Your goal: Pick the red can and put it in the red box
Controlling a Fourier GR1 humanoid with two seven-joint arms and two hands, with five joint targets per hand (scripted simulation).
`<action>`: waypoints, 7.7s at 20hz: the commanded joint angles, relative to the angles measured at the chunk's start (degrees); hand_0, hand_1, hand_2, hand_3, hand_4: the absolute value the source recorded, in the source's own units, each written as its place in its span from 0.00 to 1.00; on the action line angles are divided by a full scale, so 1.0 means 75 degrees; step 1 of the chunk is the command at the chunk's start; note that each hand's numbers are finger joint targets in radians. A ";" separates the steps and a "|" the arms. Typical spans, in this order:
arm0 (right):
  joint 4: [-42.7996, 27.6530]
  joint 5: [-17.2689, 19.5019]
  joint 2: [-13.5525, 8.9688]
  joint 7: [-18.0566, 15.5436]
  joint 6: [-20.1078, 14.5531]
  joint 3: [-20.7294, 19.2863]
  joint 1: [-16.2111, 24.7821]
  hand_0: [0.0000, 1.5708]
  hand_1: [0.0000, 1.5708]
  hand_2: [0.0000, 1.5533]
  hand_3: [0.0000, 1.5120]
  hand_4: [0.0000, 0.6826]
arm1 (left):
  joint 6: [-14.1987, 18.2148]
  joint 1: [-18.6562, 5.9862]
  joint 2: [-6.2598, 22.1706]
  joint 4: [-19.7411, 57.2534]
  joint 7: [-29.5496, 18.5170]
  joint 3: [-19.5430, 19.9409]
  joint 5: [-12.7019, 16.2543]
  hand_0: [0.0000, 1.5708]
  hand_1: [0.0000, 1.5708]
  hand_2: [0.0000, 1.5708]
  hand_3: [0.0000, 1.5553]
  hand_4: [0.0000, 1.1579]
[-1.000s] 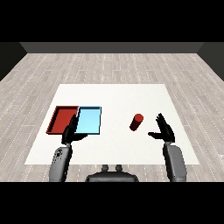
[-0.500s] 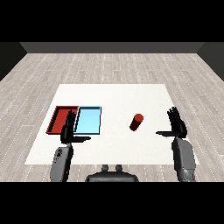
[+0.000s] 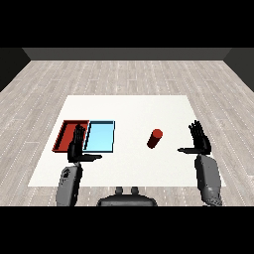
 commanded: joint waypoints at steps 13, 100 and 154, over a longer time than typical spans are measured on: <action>0.0794 -0.0004 0.0569 0.0913 -0.0460 0.0463 -0.1090 0.00 0.00 0.00 0.00 0.00 | -0.0071 -0.0086 -0.0009 0.0215 -0.0293 0.0249 0.0298 0.00 0.00 0.00 0.00 0.00; 0.2686 0.1033 0.1864 -0.0465 -0.2678 0.1521 -0.2758 0.91 0.91 0.92 0.91 0.91 | -0.0061 0.0241 -0.0321 0.0264 -0.0579 -0.0511 -0.0173 0.00 0.00 0.00 0.00 0.00; -0.1491 -0.0904 0.2741 0.1134 -0.7276 0.6842 -0.1914 0.95 0.95 0.93 0.91 0.90 | 0.2530 -0.2412 -0.0366 0.2855 0.0495 -0.4087 0.2000 0.00 0.00 0.00 0.00 0.00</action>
